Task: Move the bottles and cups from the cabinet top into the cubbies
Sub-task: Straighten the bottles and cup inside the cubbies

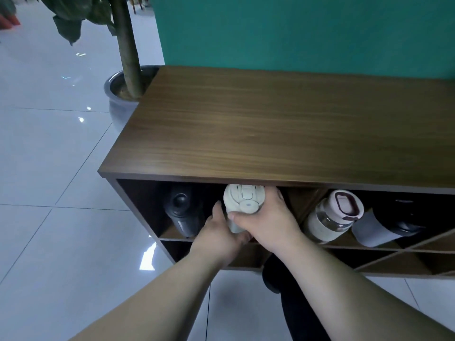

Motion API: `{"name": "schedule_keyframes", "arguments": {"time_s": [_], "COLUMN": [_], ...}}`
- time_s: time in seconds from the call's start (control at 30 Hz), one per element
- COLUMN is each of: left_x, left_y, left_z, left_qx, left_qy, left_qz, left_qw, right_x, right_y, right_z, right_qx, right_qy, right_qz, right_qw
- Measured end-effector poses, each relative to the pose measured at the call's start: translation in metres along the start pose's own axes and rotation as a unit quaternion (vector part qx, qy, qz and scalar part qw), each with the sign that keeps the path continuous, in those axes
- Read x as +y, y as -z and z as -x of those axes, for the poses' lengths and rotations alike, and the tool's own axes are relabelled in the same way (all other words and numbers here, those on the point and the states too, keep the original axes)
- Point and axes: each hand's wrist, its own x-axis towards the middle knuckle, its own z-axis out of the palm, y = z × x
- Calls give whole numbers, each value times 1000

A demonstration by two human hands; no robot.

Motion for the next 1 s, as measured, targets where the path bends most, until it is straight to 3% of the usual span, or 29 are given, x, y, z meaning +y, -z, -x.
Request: {"name": "schedule_keyframes", "arguments": {"time_s": [0.53,1.0], "left_x": [0,4], "left_y": [9,3], "left_z": [-3,2], "left_qx": [-16,-1], "left_qy": [-10,5], "left_qz": [37,30], "left_qw": [999,1000], "right_x": [0,0], "right_y": [-8,1], "right_z": [-1,0], "right_qx": [24,-24], "right_qy": [-4,-5], "right_qz": [3,16], "right_qw": [1000,1000]}}
